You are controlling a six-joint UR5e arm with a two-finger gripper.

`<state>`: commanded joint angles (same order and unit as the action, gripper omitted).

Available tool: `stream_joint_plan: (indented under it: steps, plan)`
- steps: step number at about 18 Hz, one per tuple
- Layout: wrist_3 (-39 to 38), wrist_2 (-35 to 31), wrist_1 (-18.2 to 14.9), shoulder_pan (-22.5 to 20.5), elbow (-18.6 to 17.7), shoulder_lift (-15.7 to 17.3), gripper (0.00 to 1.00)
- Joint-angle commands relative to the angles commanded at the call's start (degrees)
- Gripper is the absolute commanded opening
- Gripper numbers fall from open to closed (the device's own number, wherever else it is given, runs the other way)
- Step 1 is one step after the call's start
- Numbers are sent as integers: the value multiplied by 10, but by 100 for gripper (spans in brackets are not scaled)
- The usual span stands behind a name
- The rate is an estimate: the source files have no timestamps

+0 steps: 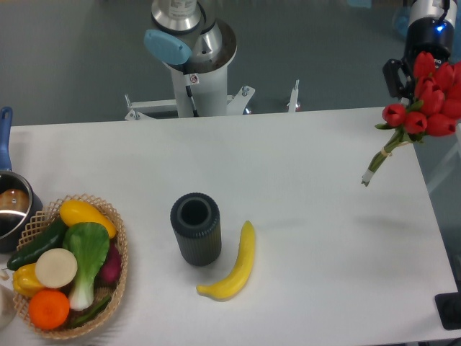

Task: Place the flowers on the table
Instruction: 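Lift the red tulip bunch by its stems with the gripper, then carry the held tulips down toward the table beside the banana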

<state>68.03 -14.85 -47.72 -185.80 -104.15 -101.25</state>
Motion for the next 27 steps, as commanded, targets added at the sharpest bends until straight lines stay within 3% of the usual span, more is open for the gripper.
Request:
stream_joint_plan:
  steps: [12, 15, 21, 27]
  plan:
    - [-2, -23, -1, 3, -5, 10, 39]
    - [-2, -134, -2, 7, -9, 33, 39]
    - [-4, -257, -5, 22, -12, 54, 39]
    - [-4, -411, -4, 106, 10, 26, 37]
